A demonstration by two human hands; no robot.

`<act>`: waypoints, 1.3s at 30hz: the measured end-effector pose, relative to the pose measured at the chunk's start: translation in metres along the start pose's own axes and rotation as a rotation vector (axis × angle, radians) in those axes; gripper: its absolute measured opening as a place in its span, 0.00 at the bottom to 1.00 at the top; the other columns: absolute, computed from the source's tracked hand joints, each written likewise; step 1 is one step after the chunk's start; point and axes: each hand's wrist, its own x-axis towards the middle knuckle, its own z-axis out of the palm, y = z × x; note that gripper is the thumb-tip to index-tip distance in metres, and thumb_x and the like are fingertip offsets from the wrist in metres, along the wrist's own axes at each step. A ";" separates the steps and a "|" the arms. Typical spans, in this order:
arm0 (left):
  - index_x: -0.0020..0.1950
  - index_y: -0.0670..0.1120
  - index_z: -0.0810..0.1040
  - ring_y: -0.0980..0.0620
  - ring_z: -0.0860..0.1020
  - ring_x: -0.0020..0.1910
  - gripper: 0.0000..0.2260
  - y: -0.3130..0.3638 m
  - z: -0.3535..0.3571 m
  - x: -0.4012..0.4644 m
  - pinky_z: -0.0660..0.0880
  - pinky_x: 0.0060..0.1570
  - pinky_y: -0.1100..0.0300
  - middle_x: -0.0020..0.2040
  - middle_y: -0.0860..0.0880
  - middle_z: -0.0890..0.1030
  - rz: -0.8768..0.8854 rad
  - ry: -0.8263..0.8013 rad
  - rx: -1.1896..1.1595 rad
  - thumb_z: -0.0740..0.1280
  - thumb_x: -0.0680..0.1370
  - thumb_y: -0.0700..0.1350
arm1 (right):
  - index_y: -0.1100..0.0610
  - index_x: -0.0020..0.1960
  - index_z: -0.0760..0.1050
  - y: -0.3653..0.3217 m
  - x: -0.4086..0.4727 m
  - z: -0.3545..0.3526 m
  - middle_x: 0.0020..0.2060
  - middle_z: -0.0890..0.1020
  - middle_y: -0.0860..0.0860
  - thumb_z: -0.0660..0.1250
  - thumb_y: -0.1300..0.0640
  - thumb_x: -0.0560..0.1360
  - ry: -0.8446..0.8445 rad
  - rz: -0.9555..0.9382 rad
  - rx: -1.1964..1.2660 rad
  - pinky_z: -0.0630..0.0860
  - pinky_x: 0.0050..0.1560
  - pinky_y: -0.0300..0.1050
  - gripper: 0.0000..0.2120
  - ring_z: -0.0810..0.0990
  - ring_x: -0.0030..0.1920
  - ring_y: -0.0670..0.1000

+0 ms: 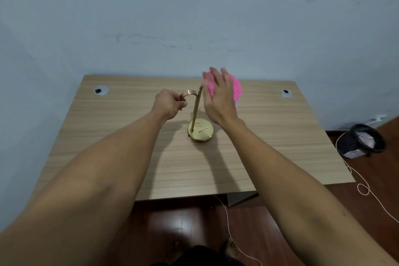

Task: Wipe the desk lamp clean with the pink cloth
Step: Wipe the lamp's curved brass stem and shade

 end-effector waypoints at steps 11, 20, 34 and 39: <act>0.46 0.44 0.87 0.49 0.81 0.39 0.03 0.001 -0.002 0.002 0.74 0.42 0.60 0.40 0.45 0.85 0.005 -0.024 0.043 0.76 0.75 0.42 | 0.56 0.83 0.62 0.014 -0.009 -0.001 0.83 0.63 0.51 0.53 0.50 0.87 0.055 0.085 0.137 0.51 0.85 0.53 0.26 0.56 0.84 0.54; 0.46 0.44 0.87 0.50 0.79 0.39 0.03 0.000 -0.001 0.001 0.72 0.44 0.60 0.40 0.45 0.85 0.019 -0.025 0.051 0.75 0.75 0.42 | 0.56 0.84 0.59 0.016 -0.019 0.001 0.85 0.57 0.51 0.53 0.54 0.88 0.109 -0.017 0.158 0.49 0.85 0.49 0.25 0.51 0.85 0.51; 0.48 0.43 0.87 0.51 0.79 0.40 0.04 0.002 -0.003 -0.001 0.70 0.44 0.62 0.41 0.45 0.85 0.024 -0.029 0.075 0.75 0.76 0.42 | 0.52 0.76 0.75 0.037 -0.071 0.031 0.73 0.77 0.52 0.57 0.49 0.88 -0.150 0.210 0.312 0.69 0.72 0.38 0.20 0.73 0.75 0.49; 0.48 0.43 0.87 0.50 0.81 0.42 0.03 0.003 -0.004 -0.001 0.77 0.48 0.57 0.40 0.45 0.85 0.030 -0.031 0.068 0.75 0.75 0.41 | 0.55 0.49 0.80 0.016 -0.054 0.019 0.48 0.86 0.56 0.58 0.46 0.83 0.085 0.971 0.793 0.83 0.54 0.61 0.16 0.86 0.55 0.62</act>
